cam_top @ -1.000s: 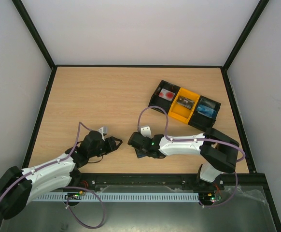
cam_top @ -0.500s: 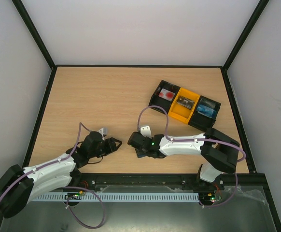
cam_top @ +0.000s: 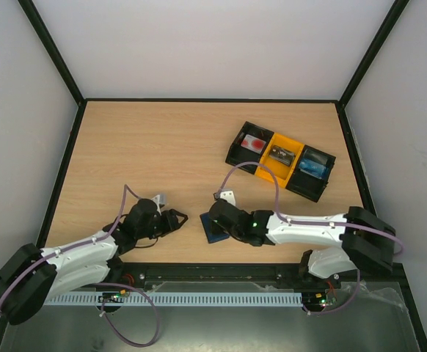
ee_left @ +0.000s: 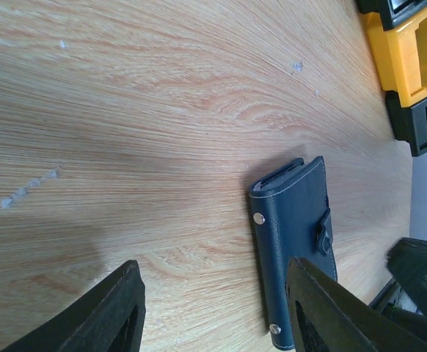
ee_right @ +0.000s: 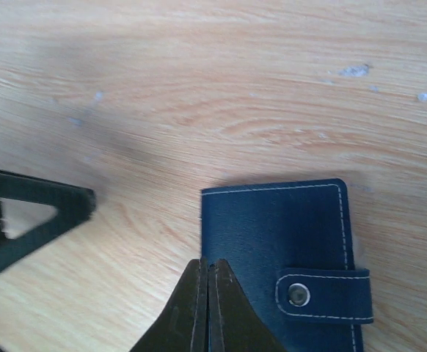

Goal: Take the credit cards out of the card holder

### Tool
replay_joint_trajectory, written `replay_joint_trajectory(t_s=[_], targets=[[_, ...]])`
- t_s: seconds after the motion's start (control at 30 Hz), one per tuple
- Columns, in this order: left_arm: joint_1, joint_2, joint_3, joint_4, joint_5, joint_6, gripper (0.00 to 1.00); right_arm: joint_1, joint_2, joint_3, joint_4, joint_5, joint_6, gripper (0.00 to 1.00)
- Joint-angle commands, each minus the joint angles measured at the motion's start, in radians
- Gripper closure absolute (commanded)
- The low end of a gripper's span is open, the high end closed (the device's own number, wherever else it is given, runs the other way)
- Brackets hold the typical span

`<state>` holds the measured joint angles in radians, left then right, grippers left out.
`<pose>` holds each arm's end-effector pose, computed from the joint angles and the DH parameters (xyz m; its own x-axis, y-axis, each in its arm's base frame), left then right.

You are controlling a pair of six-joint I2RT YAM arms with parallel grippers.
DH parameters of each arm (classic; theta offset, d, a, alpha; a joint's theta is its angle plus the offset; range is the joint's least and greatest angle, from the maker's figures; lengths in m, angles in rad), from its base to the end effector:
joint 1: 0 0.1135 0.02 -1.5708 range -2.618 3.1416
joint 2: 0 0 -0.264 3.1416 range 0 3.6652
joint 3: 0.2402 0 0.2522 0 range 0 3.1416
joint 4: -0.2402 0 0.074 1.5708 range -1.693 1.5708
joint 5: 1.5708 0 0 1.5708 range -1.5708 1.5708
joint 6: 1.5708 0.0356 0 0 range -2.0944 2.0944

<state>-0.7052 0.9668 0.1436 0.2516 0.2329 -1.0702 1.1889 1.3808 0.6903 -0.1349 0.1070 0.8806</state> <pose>0.1256 -0.1177 0.1332 -0.8807 -0.3713 -0.2941 0.0123 0.6028 -0.7978 0.1047 0.2504 0.1826 -0.8650 -0.0966 -0.4924 -0.3591 0.8045 0.4731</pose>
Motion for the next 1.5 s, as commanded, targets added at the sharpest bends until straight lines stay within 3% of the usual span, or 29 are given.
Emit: replay_joint_trajectory(t_s=[0.0, 0.1, 0.2, 0.47, 0.83, 1.47], targets=[[-0.017, 0.016, -0.002, 0.034, 0.025, 0.008, 0.45, 0.008, -0.094, -0.059, 0.122, -0.011, 0.035, 0.98], [-0.026, 0.019, 0.002, 0.044, 0.031, 0.01, 0.45, 0.008, -0.152, -0.097, 0.167, -0.013, 0.057, 0.98], [-0.029, 0.028, 0.004, 0.057, 0.036, 0.007, 0.45, 0.008, -0.159, -0.089, 0.1, 0.038, 0.046, 0.98], [-0.031, 0.09, -0.006, 0.129, 0.061, -0.023, 0.45, 0.008, -0.008, 0.012, -0.158, 0.092, 0.018, 0.77], [-0.031, 0.095, -0.015, 0.119, 0.055, -0.023, 0.45, 0.028, 0.107, 0.059, -0.155, 0.056, -0.008, 0.61], [-0.031, 0.101, -0.015, 0.114, 0.054, -0.017, 0.45, 0.065, 0.261, 0.164, -0.285, 0.174, -0.007, 0.65]])
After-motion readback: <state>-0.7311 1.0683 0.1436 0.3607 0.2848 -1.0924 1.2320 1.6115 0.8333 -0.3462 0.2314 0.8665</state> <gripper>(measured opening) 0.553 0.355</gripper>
